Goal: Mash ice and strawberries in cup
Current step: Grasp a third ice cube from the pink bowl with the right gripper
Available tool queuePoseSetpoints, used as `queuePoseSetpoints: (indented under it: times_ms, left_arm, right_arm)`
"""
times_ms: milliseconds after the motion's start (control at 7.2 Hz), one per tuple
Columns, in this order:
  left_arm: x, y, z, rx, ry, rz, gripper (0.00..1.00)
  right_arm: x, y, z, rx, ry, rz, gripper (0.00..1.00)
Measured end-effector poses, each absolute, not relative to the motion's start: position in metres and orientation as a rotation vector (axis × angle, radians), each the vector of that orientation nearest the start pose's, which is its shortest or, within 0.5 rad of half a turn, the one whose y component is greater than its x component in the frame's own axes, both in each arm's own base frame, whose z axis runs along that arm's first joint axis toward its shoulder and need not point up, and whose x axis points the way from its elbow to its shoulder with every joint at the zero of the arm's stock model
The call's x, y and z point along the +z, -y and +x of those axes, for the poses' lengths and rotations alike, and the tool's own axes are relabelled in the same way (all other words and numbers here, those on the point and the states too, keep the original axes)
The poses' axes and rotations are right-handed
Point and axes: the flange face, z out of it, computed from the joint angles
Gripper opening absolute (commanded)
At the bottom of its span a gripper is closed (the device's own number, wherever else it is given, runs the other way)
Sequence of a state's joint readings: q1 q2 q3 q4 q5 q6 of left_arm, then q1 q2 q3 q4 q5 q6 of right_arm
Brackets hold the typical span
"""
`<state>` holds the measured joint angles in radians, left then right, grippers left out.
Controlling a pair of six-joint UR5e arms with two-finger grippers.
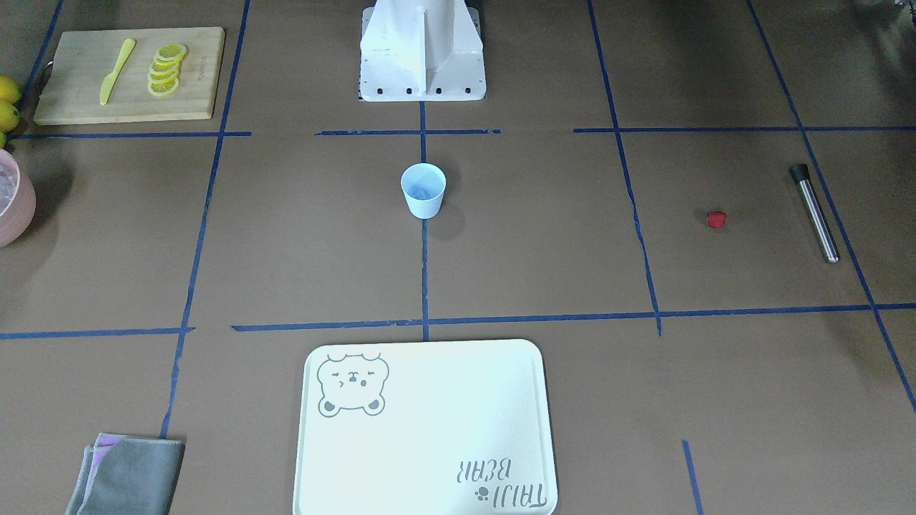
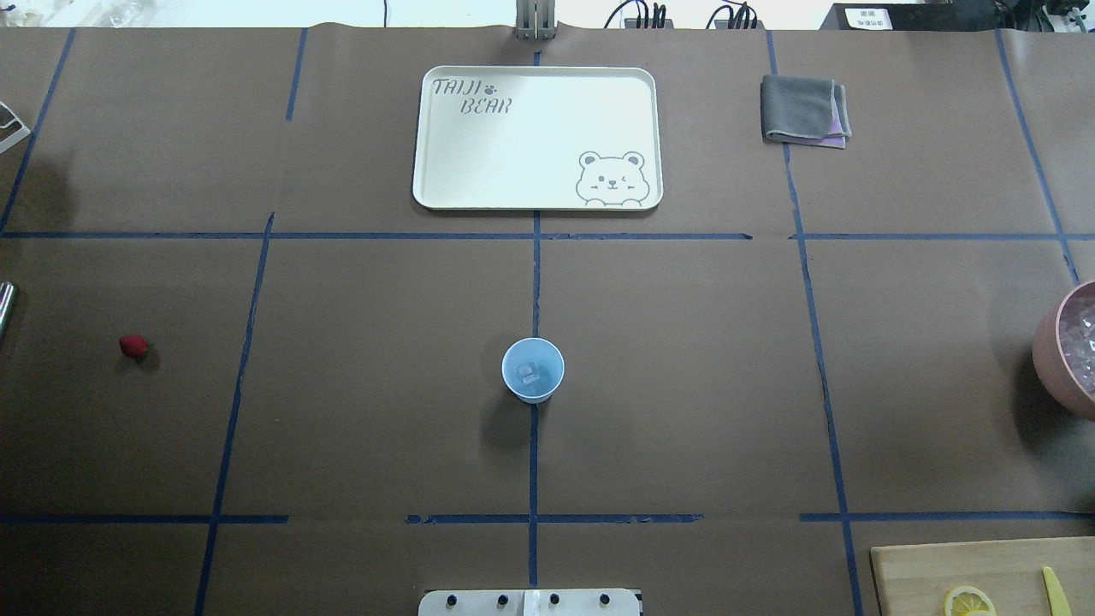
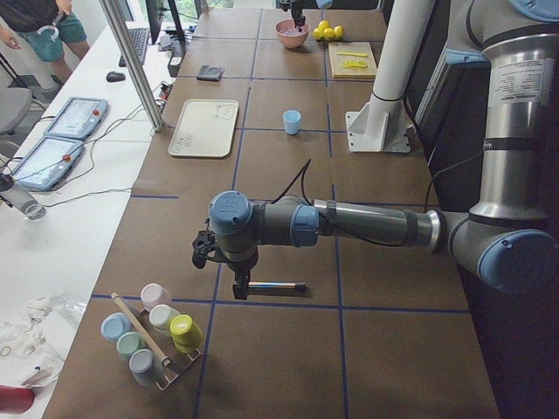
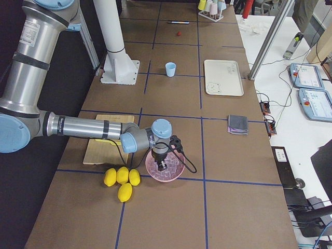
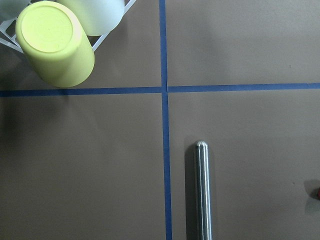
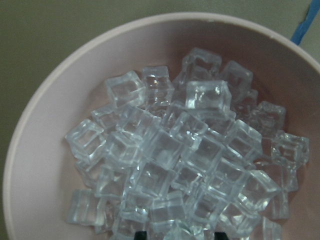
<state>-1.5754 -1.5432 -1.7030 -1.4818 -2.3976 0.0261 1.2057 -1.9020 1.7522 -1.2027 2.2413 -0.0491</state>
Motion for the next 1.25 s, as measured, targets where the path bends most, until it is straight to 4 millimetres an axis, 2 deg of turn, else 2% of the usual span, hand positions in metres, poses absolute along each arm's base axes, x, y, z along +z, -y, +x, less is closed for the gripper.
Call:
queuePoseSetpoints:
  times_ms: [139, 278, 694, 972, 1250]
  left_arm:
    - [0.612, 0.479, -0.062, 0.027, -0.827, 0.028, 1.0]
    - [0.612, 0.479, -0.062, 0.027, -0.826, 0.028, 1.0]
    - [0.612, 0.479, -0.062, 0.027, -0.826, 0.029, 1.0]
    - [0.612, 0.479, -0.062, 0.027, -0.826, 0.029, 1.0]
    - [0.612, 0.479, -0.062, 0.028, -0.826, 0.029, 1.0]
  right_arm:
    - [0.678, 0.365, -0.063, -0.47, 0.699, 0.103, 0.31]
    - [0.678, 0.365, -0.063, -0.471, 0.699, 0.104, 0.23]
    - [0.676, 0.366, -0.063, -0.472, 0.699, 0.108, 0.06]
    - [0.665, 0.367, -0.062, -0.474, 0.711, 0.126, 0.02]
    - [0.635, 0.371, -0.053, -0.463, 0.738, 0.185, 0.02]
